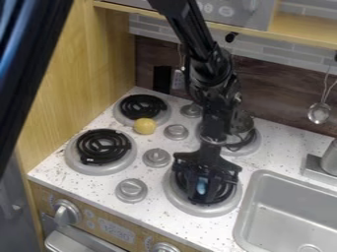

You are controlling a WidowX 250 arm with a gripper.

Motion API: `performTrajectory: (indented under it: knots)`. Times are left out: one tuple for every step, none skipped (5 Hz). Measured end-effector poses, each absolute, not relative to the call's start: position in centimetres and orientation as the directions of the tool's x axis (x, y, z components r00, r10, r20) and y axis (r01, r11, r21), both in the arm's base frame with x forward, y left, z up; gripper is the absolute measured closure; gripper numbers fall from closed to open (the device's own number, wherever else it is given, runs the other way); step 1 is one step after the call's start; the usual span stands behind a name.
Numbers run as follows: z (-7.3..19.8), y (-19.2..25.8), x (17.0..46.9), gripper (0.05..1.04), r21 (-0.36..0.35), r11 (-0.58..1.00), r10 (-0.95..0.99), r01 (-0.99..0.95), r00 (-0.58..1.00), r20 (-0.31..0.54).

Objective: Move blue ladle to bottom right burner

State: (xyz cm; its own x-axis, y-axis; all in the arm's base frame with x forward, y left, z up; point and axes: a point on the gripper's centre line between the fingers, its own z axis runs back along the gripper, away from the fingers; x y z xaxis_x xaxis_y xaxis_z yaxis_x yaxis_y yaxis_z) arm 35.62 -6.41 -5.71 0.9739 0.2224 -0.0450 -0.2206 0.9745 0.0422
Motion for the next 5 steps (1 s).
performTrajectory:
  knots:
    - [-6.1, -6.8, 35.2, 0.709, 0.031, 0.976, 0.217, -0.215, 0.972, -0.090]
    - [-6.1, -6.3, 35.1, 0.416, 0.064, 0.967, 0.253, -0.248, 0.964, -0.080]
    - [-4.1, -5.8, 34.8, 0.132, 0.066, 0.960, 0.272, -0.271, 0.962, -0.017]
    - [-0.6, -5.4, 35.3, 0.069, 0.049, 0.961, 0.268, -0.272, 0.961, 0.075]
    - [0.9, -5.1, 34.8, 0.080, 0.017, 0.951, 0.306, -0.309, 0.948, 0.092]
